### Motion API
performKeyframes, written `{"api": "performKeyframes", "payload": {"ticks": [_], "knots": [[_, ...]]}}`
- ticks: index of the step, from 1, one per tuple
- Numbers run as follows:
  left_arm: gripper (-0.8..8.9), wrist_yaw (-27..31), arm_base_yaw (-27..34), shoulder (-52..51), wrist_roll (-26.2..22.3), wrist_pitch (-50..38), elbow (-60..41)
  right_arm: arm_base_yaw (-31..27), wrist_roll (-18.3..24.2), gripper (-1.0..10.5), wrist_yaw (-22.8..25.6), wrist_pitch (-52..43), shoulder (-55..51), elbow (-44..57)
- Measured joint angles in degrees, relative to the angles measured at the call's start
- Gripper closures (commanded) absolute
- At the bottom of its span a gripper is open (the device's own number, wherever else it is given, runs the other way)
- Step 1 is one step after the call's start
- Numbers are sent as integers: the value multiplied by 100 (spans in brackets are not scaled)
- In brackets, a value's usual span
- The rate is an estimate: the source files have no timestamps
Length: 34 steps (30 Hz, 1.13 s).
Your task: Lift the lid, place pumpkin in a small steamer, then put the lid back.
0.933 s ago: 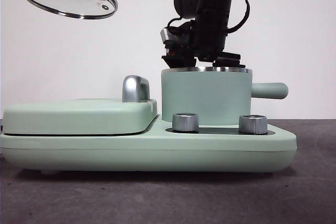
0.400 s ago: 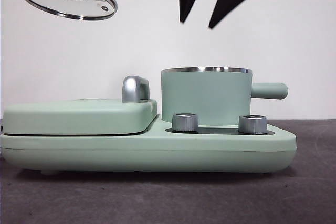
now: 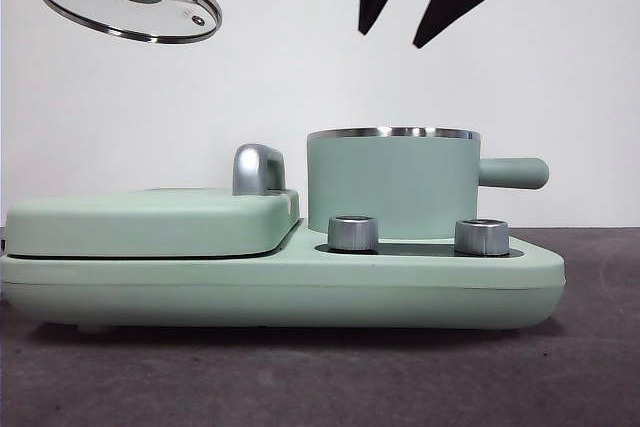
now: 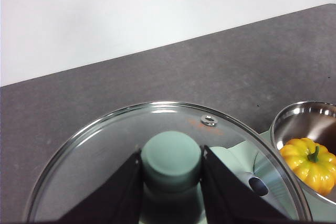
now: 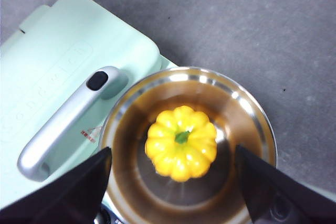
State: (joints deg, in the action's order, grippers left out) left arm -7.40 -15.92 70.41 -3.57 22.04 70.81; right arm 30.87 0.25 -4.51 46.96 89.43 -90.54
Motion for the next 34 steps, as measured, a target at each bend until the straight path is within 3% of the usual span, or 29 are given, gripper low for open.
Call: {"api": "performKeyframes", "payload": {"ticks": [8, 16, 20, 26, 34], "knots": [[804, -168, -2, 0, 0, 0, 0, 0, -216, 588, 24, -1198, -1495, 1880], [804, -304, -94, 2, -2, 0, 0, 0, -334, 587, 155, -1403, -2691, 3276], [804, -306, -232, 63, -2, -17, 0, 0, -391, 588, 186, -1414, -3254, 3687], [804, -304, -562, 376, -7, -61, 0, 4, -525, 588, 649, -1296, -4162, 3991], [804, -308, -1163, 627, -7, -671, 0, 4, -531, 588, 1292, -374, -4909, 4015]]}}
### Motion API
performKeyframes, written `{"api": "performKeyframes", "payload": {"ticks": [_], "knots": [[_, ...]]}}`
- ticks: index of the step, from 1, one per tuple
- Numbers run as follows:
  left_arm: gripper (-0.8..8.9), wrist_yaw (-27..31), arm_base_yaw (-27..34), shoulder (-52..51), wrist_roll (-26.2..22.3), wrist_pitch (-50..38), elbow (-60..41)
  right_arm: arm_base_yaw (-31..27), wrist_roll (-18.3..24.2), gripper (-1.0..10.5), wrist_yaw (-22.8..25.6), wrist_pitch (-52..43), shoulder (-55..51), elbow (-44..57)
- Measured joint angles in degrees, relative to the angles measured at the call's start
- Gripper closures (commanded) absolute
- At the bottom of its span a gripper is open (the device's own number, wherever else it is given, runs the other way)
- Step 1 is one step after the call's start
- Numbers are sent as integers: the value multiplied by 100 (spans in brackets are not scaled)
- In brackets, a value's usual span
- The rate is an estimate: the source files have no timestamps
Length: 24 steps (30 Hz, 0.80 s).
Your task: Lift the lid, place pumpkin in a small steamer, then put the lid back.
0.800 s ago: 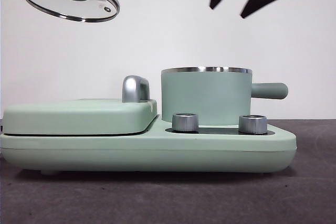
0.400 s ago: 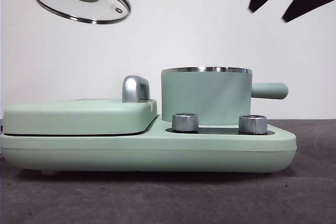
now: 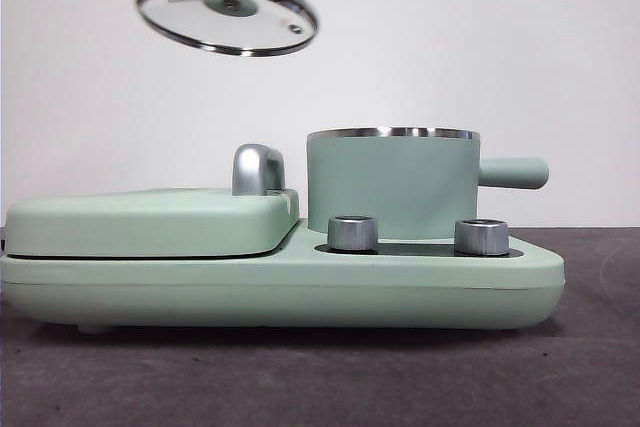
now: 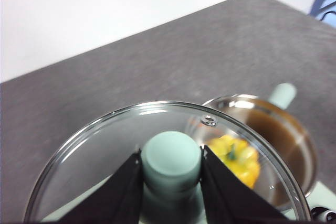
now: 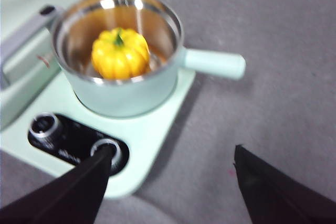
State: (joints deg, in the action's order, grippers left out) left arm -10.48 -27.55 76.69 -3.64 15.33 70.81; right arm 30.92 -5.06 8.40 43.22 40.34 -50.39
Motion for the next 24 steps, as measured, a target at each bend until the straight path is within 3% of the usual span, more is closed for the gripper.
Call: {"api": "performKeyframes", "payload": {"ticks": [12, 24], "knots": [[804, -4, -702, 675, 20, -1235, 0, 0, -160, 588, 59, 151, -476, 0], [804, -13, -1032, 1615, 24, -2343, 0, 0, -275, 588, 59, 367, -483, 0]]}}
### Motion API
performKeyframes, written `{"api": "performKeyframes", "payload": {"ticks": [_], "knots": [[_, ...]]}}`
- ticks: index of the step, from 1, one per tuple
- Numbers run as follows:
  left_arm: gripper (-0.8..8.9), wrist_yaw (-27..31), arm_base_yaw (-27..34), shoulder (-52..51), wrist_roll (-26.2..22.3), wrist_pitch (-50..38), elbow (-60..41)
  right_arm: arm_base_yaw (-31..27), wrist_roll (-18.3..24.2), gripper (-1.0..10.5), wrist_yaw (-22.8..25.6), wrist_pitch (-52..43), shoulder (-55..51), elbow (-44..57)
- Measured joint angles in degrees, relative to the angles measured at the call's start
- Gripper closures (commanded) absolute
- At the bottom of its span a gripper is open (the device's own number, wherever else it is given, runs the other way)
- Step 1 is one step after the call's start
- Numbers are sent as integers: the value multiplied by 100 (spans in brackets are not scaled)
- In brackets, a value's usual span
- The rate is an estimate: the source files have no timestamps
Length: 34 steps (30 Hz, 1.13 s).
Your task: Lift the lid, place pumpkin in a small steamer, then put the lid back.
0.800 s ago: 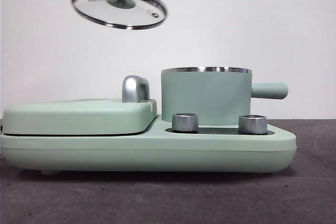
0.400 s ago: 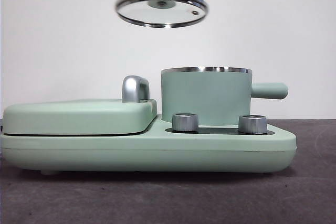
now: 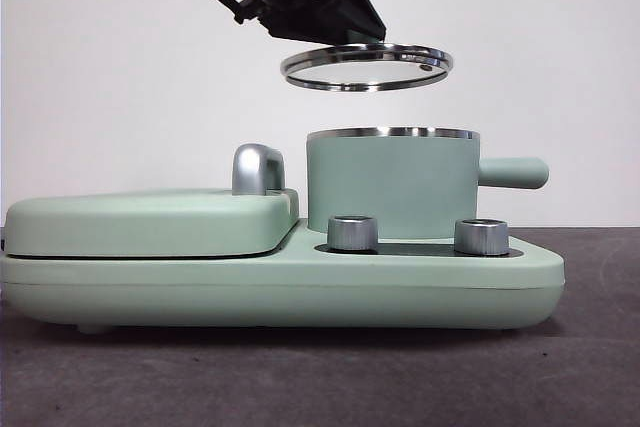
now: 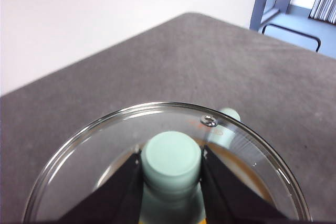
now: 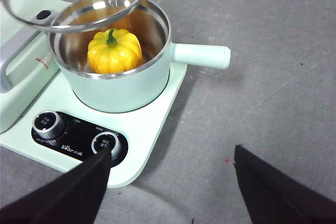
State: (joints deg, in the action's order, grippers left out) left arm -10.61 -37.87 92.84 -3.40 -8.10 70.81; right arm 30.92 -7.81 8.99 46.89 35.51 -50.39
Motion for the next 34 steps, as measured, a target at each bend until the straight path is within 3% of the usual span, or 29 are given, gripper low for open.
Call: {"api": "performKeyframes", "payload": {"ticks": [14, 34], "knots": [[804, 2, -44, 605, 0, -461, 0, 0, 0, 588, 24, 42, 0, 0], [804, 173, -225, 605, 0, -149, 0, 0, 0, 588, 24, 39, 0, 0]]}}
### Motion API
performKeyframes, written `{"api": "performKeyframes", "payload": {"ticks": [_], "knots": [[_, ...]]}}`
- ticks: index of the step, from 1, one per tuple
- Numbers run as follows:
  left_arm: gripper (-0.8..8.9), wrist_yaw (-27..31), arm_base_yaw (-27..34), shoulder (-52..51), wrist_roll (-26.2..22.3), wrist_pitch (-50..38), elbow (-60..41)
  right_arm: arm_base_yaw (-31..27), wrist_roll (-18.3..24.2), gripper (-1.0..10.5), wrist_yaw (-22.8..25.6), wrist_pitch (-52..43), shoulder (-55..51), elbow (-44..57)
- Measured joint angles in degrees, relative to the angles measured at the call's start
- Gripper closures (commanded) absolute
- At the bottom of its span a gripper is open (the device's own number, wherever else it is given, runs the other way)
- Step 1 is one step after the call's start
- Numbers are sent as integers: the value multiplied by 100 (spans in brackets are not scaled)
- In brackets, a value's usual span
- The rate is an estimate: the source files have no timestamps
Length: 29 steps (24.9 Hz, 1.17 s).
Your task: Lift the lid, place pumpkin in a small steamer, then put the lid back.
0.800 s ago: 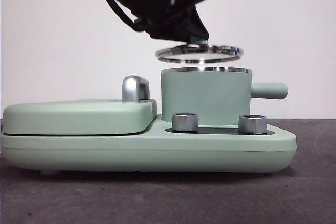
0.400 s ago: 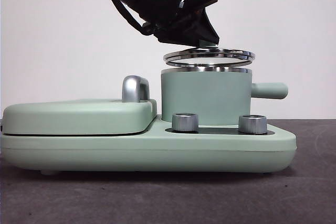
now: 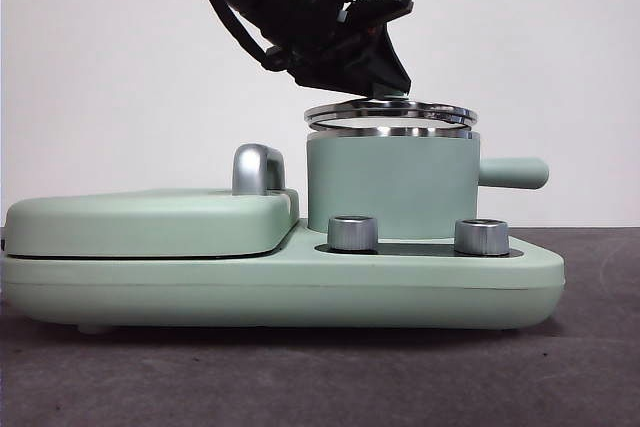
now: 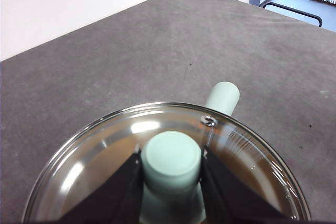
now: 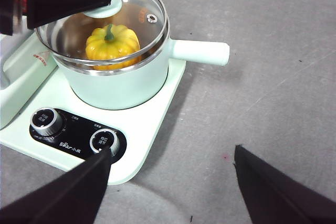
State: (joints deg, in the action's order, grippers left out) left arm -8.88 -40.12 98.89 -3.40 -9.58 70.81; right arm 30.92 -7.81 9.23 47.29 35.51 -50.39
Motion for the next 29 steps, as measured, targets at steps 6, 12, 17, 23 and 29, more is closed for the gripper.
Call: {"api": "performKeyframes", "payload": {"ticks": [6, 12, 17, 23, 29], "knots": [[804, -20, 0, 109, 0, -116, 0, 0, -2, 588, 0, 0, 0, 0], [804, -50, -17, 166, 0, -214, 0, 0, -2, 588, 0, 0, 0, 0], [804, -52, -20, 188, 0, -111, 7, 0, -2, 588, 0, 0, 0, 0], [664, -79, -20, 188, -2, -101, 9, 0, -2, 588, 125, 0, 0, 0], [586, -278, -13, 186, 96, -83, 9, 0, -2, 588, 129, -4, 0, 0]]}}
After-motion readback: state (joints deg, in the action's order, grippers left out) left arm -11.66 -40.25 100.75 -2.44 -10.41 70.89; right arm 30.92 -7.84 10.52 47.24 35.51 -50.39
